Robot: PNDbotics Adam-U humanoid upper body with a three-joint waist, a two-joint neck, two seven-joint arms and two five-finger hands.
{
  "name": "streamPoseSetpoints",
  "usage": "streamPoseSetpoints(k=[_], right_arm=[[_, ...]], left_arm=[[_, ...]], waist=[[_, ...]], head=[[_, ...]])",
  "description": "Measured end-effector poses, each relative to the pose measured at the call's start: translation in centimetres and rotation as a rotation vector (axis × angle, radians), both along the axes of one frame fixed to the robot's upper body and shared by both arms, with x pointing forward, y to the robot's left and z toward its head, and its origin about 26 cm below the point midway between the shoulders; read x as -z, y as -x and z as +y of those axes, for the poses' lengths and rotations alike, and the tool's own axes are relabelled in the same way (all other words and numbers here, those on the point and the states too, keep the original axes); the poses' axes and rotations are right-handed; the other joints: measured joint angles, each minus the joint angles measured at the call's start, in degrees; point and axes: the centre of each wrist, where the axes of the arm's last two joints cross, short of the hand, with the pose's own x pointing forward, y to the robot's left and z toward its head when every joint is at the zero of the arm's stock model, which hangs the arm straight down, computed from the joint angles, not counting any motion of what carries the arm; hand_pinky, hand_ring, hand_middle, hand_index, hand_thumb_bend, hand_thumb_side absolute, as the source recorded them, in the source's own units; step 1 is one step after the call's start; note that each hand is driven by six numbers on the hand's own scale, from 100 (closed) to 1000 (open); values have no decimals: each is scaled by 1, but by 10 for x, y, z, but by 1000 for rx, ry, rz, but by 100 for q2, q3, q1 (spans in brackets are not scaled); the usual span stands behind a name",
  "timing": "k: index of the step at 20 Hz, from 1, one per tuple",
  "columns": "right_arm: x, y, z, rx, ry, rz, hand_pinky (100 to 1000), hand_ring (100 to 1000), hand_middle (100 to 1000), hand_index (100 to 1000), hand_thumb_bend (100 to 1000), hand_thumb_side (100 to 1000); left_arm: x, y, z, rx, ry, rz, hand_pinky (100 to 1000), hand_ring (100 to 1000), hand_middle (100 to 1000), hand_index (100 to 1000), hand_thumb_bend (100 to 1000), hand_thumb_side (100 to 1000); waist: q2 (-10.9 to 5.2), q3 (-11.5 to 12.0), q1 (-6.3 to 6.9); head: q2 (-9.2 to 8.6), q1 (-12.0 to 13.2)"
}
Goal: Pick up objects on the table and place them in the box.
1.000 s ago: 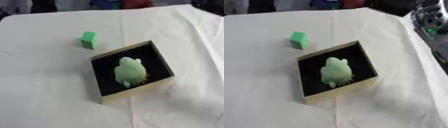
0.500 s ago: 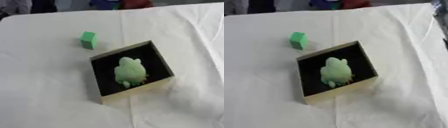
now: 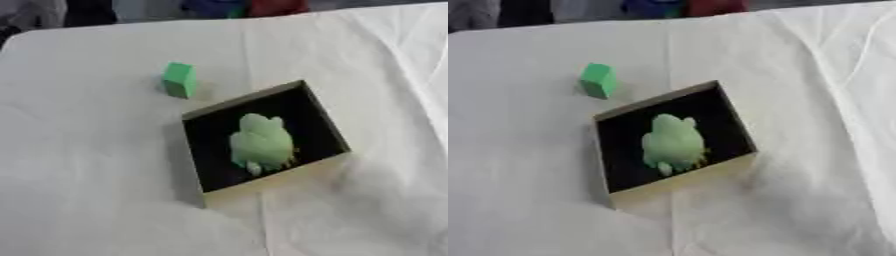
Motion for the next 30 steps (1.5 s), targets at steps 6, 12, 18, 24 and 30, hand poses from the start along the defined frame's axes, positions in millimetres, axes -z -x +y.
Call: streamPoseSetpoints(k=[6,12,18,24,30], right_arm=[[1,0,-6,-15,-48,3,843,886,849,1000,268,1000],[3,1,-9,-6,-62,3,842,884,847,1000,262,1000],[3,1,-10,-3,-68,3,841,883,846,1000,257,1000],[4,1,-11,2,-73,6,841,883,846,1000,259,1000],[4,1,-12,1,-74,3,841,883,846,999,259,1000]], left_arm=[[2,0,2,-13,7,4,802,761,789,974,238,1000],[3,0,3,-16,11,4,801,760,788,974,240,1000],[5,0,4,-26,10,11,802,758,781,972,419,1000],[-8,4,11,-247,-237,192,813,732,756,942,560,929],[-34,8,2,-474,-647,449,846,757,779,946,593,944]], waist=[[8,-10,1],[10,-11,3],[18,-24,5],[12,-43,72],[7,-125,115]], head=[[0,23],[49,24],[58,63],[41,179],[37,357]])
